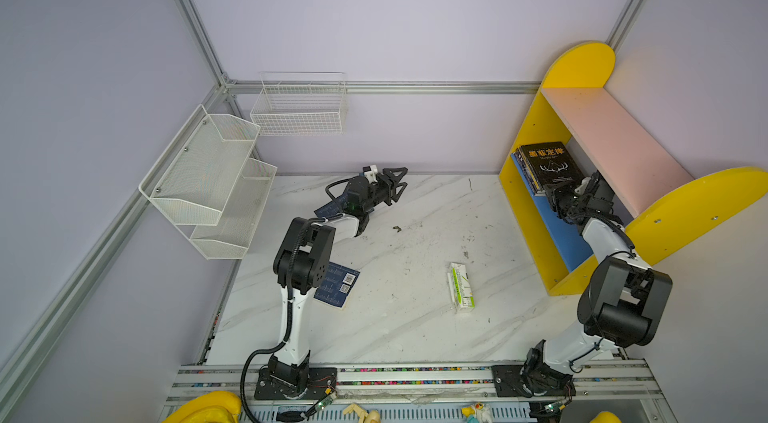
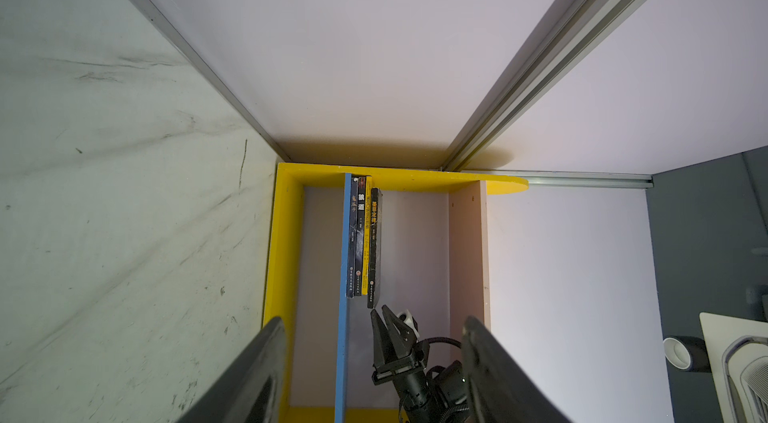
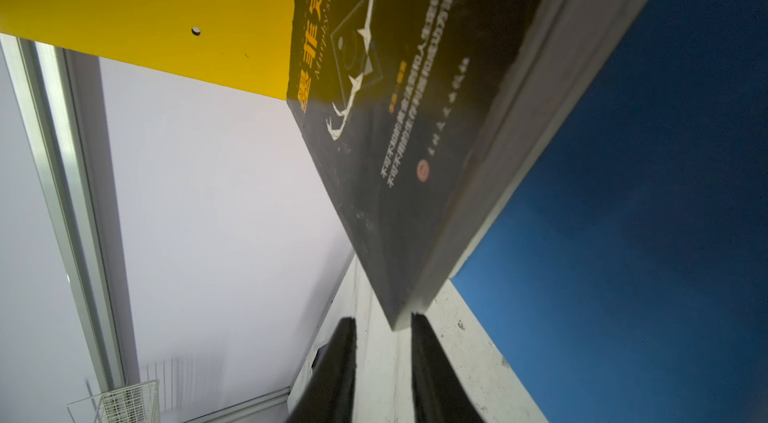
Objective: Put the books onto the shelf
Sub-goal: 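Release the Murphy book and withdraw the right gripper toward table centre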
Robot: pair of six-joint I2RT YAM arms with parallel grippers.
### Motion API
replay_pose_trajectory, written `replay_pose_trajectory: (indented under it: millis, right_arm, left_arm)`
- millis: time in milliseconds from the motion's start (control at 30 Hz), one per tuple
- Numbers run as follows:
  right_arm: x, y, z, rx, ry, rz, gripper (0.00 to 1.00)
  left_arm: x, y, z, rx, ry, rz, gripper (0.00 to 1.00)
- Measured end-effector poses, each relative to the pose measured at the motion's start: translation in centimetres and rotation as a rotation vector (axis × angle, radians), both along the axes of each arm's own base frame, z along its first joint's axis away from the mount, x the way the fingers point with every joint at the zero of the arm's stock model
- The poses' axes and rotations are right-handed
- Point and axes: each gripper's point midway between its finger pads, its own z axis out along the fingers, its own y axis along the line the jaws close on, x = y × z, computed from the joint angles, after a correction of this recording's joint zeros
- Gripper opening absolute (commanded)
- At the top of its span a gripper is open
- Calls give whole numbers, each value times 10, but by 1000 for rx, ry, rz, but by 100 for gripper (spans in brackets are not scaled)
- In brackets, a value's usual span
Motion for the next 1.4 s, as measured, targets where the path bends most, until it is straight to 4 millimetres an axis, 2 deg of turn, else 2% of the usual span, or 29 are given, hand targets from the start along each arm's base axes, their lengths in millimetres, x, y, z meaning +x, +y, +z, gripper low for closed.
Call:
replay_pose_trajectory:
  millis: [533,667,833,900,1033,1167,1300,1400]
  right_arm:
    - [23,2,9,32,-111,47,25]
    - [26,5,17,34,-147,71,39]
    - [26,18,29,30,-201,148,60]
    - [25,28,29,26,-205,193,63]
    - [25,64,27,24,-206,307,66]
    - [28,124,21,1,-203,442,67]
    - [24,187,20,-51,-226,576,68]
    - [22,210,16,-86,-230,618,68]
  left_arm:
    - [1,2,0,0,1,3,66]
    - [1,2,0,0,1,3,66]
    - [1,2,-4,13,9,4,75]
    - [1,2,-9,36,11,4,79]
    - [0,7,-18,118,26,4,83]
    - [-8,21,-12,234,18,8,86]
    - [-29,44,-4,354,17,22,89]
    - [-49,66,-12,445,52,50,90]
